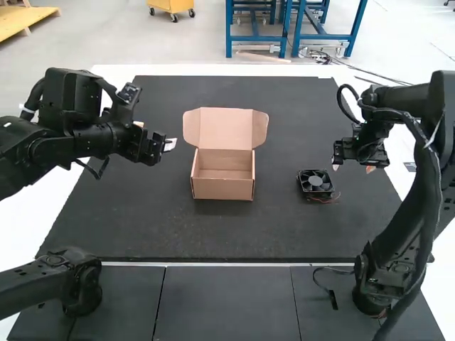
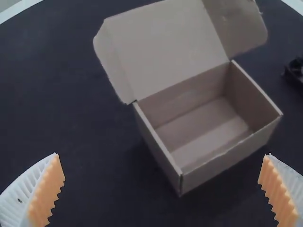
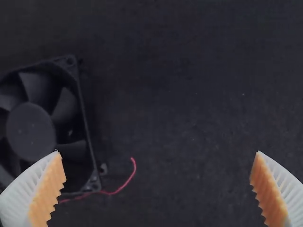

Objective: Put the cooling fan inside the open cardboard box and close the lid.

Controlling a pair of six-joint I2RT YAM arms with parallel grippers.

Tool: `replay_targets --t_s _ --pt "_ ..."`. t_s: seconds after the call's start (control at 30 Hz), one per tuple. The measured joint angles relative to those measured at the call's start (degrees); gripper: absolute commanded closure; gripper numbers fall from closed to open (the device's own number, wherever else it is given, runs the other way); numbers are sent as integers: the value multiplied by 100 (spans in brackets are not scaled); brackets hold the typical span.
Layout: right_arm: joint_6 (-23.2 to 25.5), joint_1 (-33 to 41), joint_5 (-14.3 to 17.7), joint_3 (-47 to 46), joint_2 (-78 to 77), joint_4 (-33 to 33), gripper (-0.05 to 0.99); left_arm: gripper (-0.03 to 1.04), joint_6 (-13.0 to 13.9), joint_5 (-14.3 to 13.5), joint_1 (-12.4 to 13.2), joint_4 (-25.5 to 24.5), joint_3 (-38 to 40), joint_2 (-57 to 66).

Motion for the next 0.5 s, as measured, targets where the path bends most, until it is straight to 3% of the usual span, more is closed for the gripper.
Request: replay_targets --t_s 0.5 --pt "-286 -4 -214 483 802 -269 4 4 70 -133 -11 17 0 22"
